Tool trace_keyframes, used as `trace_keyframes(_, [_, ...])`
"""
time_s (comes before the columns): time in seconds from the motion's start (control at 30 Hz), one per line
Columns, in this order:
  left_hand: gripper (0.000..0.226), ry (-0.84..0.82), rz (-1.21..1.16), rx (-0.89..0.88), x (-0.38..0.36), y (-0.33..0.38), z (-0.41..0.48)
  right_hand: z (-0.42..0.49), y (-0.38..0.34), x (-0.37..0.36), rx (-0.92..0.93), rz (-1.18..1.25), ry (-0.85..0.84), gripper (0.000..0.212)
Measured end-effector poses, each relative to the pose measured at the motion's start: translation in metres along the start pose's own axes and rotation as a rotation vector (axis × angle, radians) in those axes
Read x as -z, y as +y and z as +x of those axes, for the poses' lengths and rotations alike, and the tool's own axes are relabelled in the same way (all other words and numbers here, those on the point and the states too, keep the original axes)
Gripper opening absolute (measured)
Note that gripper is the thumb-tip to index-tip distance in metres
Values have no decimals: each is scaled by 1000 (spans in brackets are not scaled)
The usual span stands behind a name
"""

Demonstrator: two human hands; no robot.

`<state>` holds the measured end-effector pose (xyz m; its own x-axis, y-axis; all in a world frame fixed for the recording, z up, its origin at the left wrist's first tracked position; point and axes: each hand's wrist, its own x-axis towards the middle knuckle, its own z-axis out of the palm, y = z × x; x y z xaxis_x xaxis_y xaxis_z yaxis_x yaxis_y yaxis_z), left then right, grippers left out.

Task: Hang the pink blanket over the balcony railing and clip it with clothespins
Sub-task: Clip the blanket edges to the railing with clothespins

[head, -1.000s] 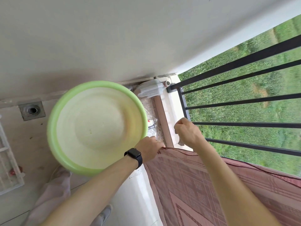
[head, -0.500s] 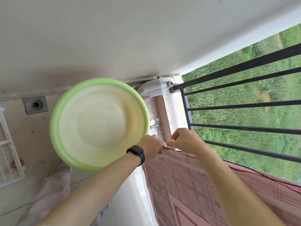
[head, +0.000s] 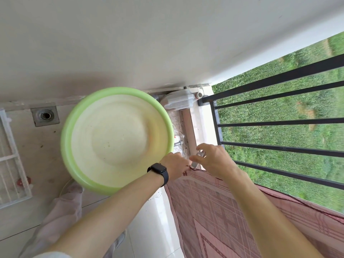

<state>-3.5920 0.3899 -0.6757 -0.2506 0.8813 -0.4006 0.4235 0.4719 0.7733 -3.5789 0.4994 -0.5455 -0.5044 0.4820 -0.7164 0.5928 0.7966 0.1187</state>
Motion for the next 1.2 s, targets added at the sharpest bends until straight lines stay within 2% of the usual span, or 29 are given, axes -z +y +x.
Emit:
trace_keyframes(0.13, [28,21,-53,9,1,1,1,0,0,4,26,2,21,60])
trace_keyframes(0.3, [29,8,-162,38,-5,-6,1,5,-5,3,-52,11,97,56])
trace_keyframes(0.7, [21,67,-279,57,-21,-14,8,24,-16,-13,32,-240,-27,37])
trace_keyframes(0.83, [23,65,-309,91,-26,-21,13,32,-20,-17,34,-272,-93,40])
trace_keyframes(1.0, [22,22,-376,148,-30,-25,10,36,-18,-30,33,-276,-139,56])
trace_keyframes(1.1, [21,-7,-311,174,-26,-30,8,33,-14,-36,46,-236,-190,66])
trace_keyframes(1.17, [16,34,-212,174,-13,-34,-1,25,-13,-38,114,-305,-113,55])
trace_keyframes(1.2, [22,60,-149,172,-7,-38,-7,17,-15,-39,151,-320,-38,46])
